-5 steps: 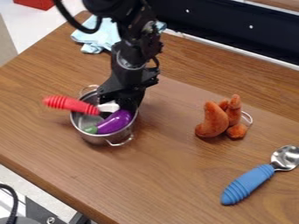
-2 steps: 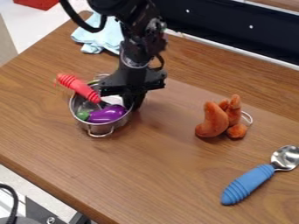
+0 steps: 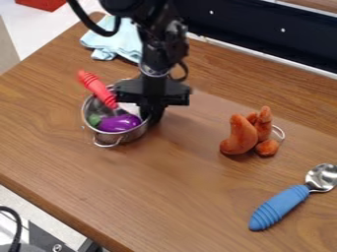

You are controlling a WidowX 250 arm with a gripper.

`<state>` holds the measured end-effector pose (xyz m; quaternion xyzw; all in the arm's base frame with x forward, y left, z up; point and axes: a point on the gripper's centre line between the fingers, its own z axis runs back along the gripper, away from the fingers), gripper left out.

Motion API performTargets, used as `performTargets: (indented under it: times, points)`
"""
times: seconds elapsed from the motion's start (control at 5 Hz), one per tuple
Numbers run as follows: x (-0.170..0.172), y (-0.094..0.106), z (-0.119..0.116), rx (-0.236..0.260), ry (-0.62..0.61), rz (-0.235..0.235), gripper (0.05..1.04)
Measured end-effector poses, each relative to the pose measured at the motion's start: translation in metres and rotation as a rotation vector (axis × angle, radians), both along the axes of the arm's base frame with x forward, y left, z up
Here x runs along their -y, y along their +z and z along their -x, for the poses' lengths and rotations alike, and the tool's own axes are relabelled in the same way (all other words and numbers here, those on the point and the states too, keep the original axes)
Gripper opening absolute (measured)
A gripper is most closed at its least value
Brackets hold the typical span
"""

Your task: Moved the cooking pot to the top side of the table

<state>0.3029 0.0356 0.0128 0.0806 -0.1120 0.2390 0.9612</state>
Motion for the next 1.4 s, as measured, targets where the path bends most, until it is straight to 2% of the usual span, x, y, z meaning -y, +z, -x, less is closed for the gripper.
performTargets:
  times: [0.2,0.8,1.2,1.4]
  points:
    - [0.007,0.005,-0.007,0.001,-0.099,-0.018,0.062]
    - [0.031,0.024,-0.035,-0.009,-0.173,-0.086,0.062]
    - [0.057,0.035,-0.065,0.017,-0.121,-0.073,0.062]
    - [0.069,0.041,-0.083,0.043,-0.095,-0.085,0.062]
